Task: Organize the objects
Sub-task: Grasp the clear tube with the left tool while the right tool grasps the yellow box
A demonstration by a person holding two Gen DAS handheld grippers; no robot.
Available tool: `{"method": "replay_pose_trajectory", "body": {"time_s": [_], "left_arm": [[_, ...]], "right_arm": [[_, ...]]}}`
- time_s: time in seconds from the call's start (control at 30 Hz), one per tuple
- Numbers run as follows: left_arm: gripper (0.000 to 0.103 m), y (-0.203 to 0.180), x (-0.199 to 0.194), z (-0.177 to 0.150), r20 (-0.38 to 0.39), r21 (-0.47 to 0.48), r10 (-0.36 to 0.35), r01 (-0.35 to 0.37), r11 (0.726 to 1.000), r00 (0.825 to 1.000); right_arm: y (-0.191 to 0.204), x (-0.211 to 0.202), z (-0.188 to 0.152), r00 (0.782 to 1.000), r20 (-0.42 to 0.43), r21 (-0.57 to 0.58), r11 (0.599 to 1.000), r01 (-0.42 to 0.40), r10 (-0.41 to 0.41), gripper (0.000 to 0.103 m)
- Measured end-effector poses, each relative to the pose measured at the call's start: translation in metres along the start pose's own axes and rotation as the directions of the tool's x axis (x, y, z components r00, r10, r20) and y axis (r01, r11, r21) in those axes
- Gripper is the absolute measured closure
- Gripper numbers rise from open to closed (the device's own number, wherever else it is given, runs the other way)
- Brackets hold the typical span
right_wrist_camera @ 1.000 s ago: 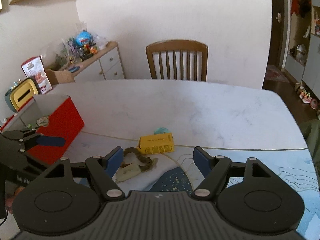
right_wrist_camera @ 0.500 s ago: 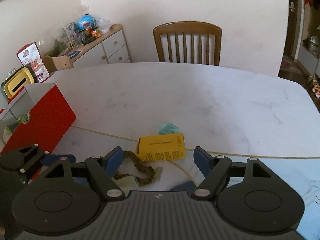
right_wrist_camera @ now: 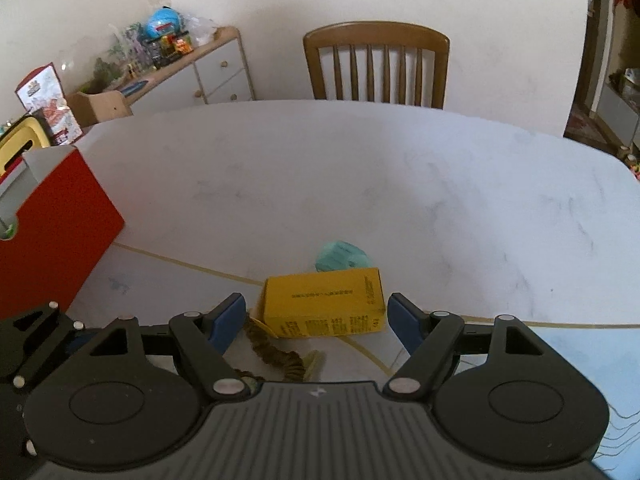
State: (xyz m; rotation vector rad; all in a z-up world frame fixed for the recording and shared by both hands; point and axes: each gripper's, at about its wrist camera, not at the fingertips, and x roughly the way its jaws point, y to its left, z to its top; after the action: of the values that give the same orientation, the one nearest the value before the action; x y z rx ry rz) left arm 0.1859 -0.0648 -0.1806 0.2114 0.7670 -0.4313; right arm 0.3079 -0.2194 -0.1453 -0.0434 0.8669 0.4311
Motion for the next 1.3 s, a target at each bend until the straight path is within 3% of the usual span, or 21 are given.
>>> {"method": "replay_pose_trajectory", "body": {"time_s": [0.13, 0.23, 0.53, 0.77, 1.3], "left_arm": [[0.025, -0.006, 0.004, -0.002, -0.005, 0.034, -0.003, 0.003, 0.999, 1.000], [0.031, -0.010, 0.004, -0.003, 0.003, 0.062, -0.001, 0.001, 0.998, 1.000], [0.064, -0.018, 0.007, -0.006, -0.006, 0.104, 0.015, -0.014, 0.995, 1.000], [0.075, -0.022, 0.006, -0.007, 0.000, 0.138, 0.042, -0.042, 0.990, 0.999], [0.079, -0.017, -0.008, -0.005, 0.007, 0.091, 0.004, -0.005, 0.996, 1.000]], "right_arm": [[0.000, 0.005, -0.002, 1.000, -0.009, -0.007, 1.000, 0.001, -0.002, 0.025], [0.000, 0.007, -0.002, 1.000, -0.008, -0.009, 1.000, 0.005, -0.005, 0.025], [0.004, 0.009, -0.003, 1.000, -0.004, -0.022, 1.000, 0.020, -0.020, 0.025], [0.007, 0.008, -0.005, 0.999, 0.003, -0.035, 0.998, 0.043, -0.043, 0.030], [-0.004, -0.029, -0.007, 0.998, 0.041, 0.033, 0.998, 0.054, -0.055, 0.033]]}}
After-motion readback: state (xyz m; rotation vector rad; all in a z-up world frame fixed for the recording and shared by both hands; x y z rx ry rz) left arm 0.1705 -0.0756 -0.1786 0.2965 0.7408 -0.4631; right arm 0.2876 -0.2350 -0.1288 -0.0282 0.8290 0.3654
